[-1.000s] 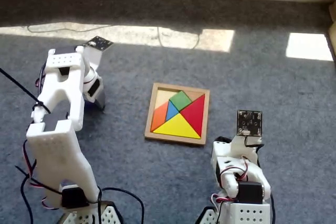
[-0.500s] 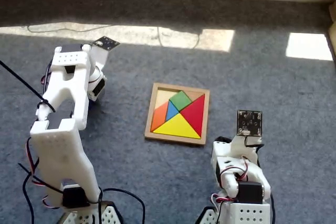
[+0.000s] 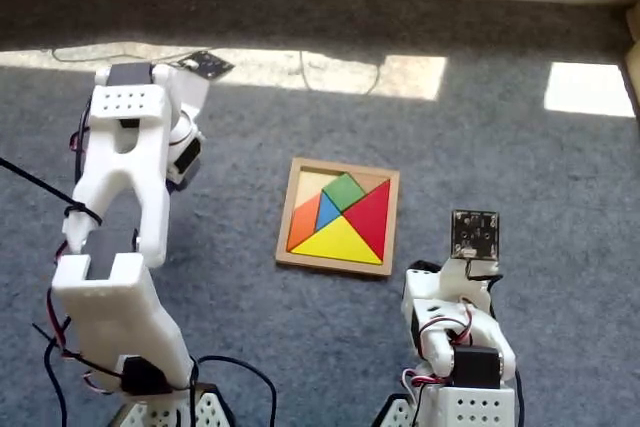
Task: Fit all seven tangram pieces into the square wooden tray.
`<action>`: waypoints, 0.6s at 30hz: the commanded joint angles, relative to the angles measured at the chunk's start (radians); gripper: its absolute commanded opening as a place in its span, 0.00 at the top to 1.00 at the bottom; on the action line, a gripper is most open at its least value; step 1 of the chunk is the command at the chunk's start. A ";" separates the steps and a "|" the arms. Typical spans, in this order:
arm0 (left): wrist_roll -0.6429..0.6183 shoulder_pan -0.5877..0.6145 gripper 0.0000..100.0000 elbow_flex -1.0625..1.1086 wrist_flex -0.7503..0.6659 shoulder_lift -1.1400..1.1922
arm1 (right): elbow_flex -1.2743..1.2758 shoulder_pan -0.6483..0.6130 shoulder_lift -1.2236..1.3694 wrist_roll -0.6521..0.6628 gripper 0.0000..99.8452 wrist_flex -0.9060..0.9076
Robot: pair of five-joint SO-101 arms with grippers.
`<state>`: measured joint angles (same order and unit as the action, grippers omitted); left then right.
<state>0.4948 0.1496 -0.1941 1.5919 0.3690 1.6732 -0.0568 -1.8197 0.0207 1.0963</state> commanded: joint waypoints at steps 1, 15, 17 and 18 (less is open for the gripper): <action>-0.035 -0.099 0.99 -0.038 0.015 -0.101 | 0.151 0.010 -0.016 0.000 0.99 -0.001; -0.227 -0.503 0.99 -0.047 -0.069 -0.114 | 0.151 0.012 -0.016 0.000 0.99 -0.001; -0.233 -0.541 0.99 -0.045 -0.094 -0.114 | 0.151 0.012 -0.016 0.000 0.99 -0.001; -0.239 -0.561 0.99 -0.044 -0.103 -0.113 | 0.151 0.012 -0.016 0.000 0.99 -0.001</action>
<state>0.2770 -0.3429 -0.1941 1.5213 0.3061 1.6732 -0.0568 -1.8197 0.0207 1.0963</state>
